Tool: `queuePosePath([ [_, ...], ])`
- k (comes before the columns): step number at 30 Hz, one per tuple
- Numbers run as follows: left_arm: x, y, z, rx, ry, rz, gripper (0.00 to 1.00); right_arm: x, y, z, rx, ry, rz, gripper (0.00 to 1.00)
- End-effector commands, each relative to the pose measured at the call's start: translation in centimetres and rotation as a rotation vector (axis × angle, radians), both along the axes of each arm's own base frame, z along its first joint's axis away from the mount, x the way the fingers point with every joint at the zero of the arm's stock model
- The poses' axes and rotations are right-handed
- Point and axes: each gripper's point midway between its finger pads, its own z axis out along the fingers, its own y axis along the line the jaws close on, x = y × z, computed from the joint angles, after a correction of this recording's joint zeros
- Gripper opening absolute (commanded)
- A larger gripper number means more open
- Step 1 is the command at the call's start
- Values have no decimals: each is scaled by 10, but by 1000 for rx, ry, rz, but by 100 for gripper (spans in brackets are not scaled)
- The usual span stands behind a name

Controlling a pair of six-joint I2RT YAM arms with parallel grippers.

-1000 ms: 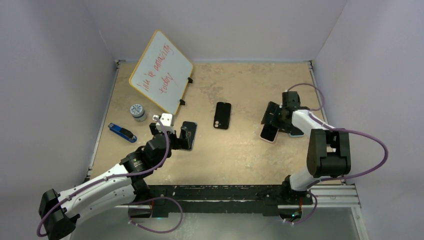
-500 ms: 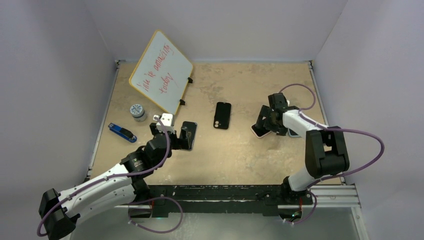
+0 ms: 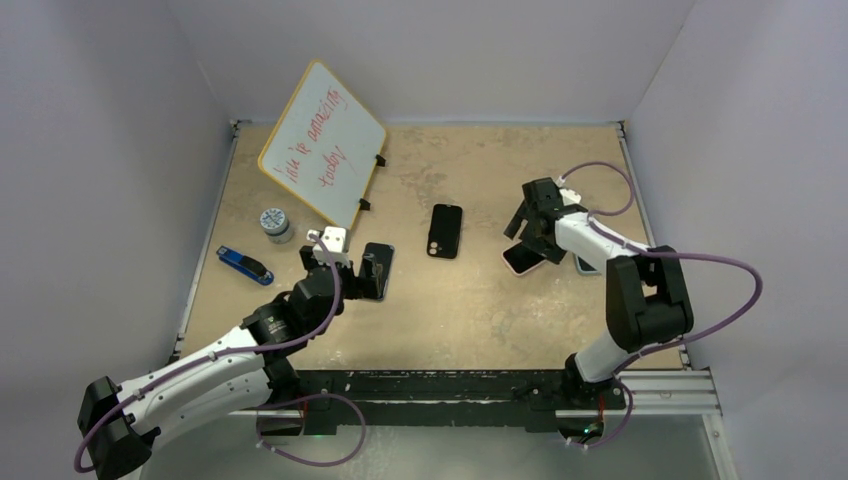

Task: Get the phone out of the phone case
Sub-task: Adjust the phone at the center of the board.

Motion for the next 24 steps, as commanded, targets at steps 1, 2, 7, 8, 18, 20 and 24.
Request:
queuePosePath([
  [1,3,-2,8,-25,-19,3,100,6,-10,-4,-49,19,-88,99],
  [2,3,-2,8,-25,-20,3,100,6,-10,-6,-50,26,-88,99],
  [7,3,-2,6,-20,-15,7,100,3,-9,-16,-55,68,-73,99],
  [8,3,-2,6,-18,-14,9,100,1,-8,-19,-54,77,-71,99],
  [18,4,-2,5,-14,-9,10,100,-21,-10,-32,-69,168,-32,99],
  [20,4,-3,5,-13,-8,9,100,-23,-14,-29,-88,174,-43,99],
  [24,4,-3,5,-12,-7,7,100,-21,-21,-23,-122,149,-66,99],
])
